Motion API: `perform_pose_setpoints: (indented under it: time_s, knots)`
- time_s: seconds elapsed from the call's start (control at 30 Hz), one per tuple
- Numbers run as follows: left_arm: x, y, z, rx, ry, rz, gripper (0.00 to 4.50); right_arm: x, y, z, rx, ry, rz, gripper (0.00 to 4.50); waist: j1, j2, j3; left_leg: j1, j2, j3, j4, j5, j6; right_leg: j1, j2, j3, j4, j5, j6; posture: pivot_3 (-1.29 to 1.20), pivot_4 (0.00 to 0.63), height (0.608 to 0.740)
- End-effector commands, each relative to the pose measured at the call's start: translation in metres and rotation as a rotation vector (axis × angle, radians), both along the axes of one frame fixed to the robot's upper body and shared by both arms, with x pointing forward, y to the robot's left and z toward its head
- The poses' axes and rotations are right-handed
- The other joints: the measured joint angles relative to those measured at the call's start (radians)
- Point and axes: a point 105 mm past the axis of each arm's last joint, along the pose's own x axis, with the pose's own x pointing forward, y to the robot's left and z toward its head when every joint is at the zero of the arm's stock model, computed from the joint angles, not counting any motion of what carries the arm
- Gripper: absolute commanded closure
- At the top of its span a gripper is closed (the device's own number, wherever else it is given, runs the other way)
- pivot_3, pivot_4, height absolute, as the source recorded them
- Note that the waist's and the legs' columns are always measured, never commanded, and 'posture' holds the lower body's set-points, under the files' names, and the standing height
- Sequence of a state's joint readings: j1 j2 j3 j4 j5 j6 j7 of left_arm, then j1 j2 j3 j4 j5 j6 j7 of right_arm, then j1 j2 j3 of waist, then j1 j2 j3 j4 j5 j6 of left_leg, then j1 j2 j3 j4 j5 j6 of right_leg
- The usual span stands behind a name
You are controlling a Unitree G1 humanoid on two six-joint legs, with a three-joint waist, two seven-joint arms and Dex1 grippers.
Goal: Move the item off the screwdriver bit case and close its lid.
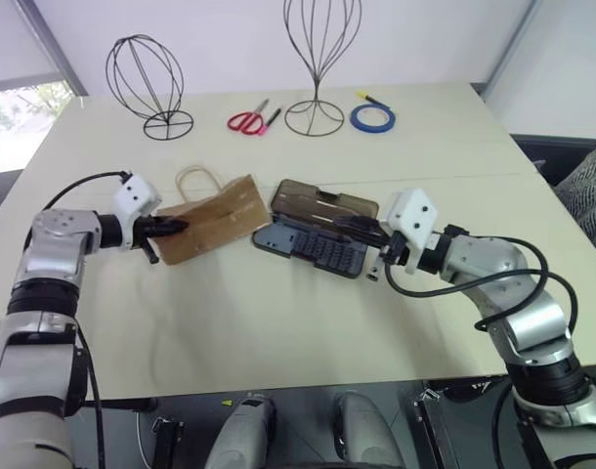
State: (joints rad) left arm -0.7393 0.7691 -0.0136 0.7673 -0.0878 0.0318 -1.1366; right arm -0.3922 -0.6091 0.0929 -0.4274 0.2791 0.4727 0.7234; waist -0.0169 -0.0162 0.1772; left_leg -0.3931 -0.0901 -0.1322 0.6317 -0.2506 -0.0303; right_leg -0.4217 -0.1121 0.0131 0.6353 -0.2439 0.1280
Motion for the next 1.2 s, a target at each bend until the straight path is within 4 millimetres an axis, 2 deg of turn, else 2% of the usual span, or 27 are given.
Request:
perform_pose_setpoints:
  time_s: [0.03,0.1,0.27,0.43,0.53,0.63,0.8,0.97,1.07,1.2]
  knots:
    - [0.002,0.005,0.008,-0.007,-0.071,0.045,4.45,-0.002,0.001,0.014,0.005,-0.063,0.016,4.5,0.0,0.0,0.0,0.0,0.0,0.0,0.0,0.0,0.0,0.0,0.0,0.0,0.0,0.0,0.0,0.0,0.15,0.74]
    - [0.006,0.012,0.015,-0.011,-0.128,0.111,4.45,-0.002,0.002,0.013,0.003,-0.062,0.02,4.5,-0.002,0.0,0.0,0.0,0.0,0.0,0.0,0.0,0.0,0.0,0.0,0.0,0.0,0.0,0.0,0.0,0.15,0.74]
    - [0.017,0.044,0.033,-0.025,-0.263,0.372,4.45,-0.003,0.005,0.012,0.008,-0.058,0.034,4.5,0.0,0.0,0.0,0.0,0.0,0.0,0.0,0.0,0.0,-0.001,0.0,0.0,0.001,0.0,0.0,0.0,0.15,0.74]
    - [0.016,0.095,0.044,-0.069,-0.33,0.717,4.45,-0.002,0.008,0.01,0.008,-0.052,0.056,4.5,-0.002,-0.001,0.0,0.0,0.0,0.0,0.0,0.0,0.0,-0.001,0.0,0.0,0.002,0.0,0.0,0.0,0.15,0.74]
    - [0.009,0.127,0.044,-0.076,-0.341,0.899,4.45,-0.001,0.01,0.01,0.007,-0.051,0.071,4.5,-0.001,-0.001,0.0,0.0,0.0,0.0,0.0,0.0,0.0,-0.002,0.0,0.001,0.003,0.0,0.0,0.0,0.15,0.74]
    - [0.003,0.15,0.043,-0.077,-0.347,1.033,4.45,0.0,0.012,0.01,0.005,-0.052,0.082,4.5,0.001,-0.001,-0.001,0.0,0.0,0.0,0.001,0.0,0.0,-0.002,0.0,0.001,0.003,0.0,0.0,0.0,0.15,0.74]
    - [0.004,0.161,0.037,-0.076,-0.342,1.123,4.45,0.002,0.015,0.011,0.006,-0.05,0.094,4.5,0.007,-0.003,-0.002,0.0,-0.001,0.0,0.001,0.0,-0.001,-0.001,0.0,0.0,0.003,0.0,0.0,0.0,0.15,0.74]
    - [0.009,0.158,0.033,-0.058,-0.339,1.137,4.45,0.002,0.016,0.012,0.009,-0.051,0.092,4.5,0.003,-0.005,-0.002,0.0,-0.002,0.0,0.001,0.0,-0.001,-0.002,-0.001,0.0,0.004,0.0,0.0,0.0,0.15,0.74]
    - [0.01,0.154,0.026,-0.062,-0.313,1.129,3.65,0.002,0.014,0.012,0.008,-0.05,0.081,4.5,0.0,-0.005,-0.002,0.0,-0.002,0.0,0.001,0.0,-0.001,-0.002,-0.001,0.0,0.005,0.0,0.0,0.0,0.15,0.74]
    - [0.008,0.157,0.024,-0.055,-0.314,1.144,1.65,0.001,0.012,0.011,0.011,-0.046,0.069,4.5,-0.001,-0.005,-0.002,0.0,-0.002,0.0,0.001,0.0,-0.001,-0.003,0.0,0.0,0.005,0.0,0.0,0.0,0.15,0.74]
